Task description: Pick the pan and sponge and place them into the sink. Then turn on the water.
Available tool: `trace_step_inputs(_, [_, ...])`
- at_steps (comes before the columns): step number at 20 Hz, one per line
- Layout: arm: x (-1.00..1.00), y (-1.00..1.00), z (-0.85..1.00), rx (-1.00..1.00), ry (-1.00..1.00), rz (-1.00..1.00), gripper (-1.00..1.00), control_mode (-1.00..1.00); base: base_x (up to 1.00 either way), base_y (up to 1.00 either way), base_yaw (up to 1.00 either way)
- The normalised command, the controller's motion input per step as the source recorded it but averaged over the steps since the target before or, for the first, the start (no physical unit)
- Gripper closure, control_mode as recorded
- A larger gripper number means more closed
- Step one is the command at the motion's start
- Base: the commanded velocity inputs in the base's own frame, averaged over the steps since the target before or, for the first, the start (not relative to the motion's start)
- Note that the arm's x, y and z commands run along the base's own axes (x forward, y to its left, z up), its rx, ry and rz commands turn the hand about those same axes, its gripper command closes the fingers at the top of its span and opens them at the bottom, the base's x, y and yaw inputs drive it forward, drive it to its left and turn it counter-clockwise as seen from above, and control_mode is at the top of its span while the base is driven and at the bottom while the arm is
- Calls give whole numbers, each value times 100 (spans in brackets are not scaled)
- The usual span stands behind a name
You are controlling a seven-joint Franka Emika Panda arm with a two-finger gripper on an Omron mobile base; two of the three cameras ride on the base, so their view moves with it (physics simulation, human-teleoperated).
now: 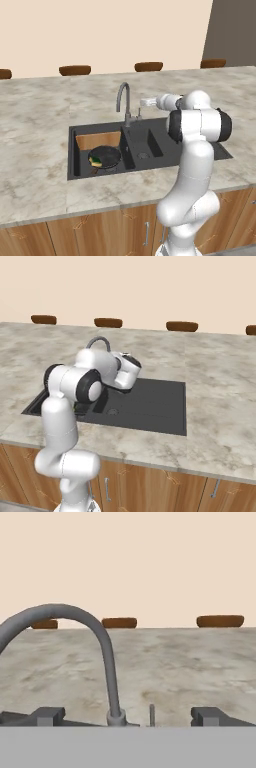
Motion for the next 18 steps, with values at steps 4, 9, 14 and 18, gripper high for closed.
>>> trace_step_inputs(4, [18, -14, -34, 3, 0, 4, -100, -100, 0, 0, 0])
trace_step_inputs(9, [15, -13, -30, 10, -2, 3, -100, -100, 0, 0, 0])
trace_step_inputs(14, [18, -4, -34, 4, 0, 5, -100, -100, 0, 0, 0])
trace_step_inputs(18, [24, -8, -23, 0, -1, 4, -100, -100, 0, 0, 0])
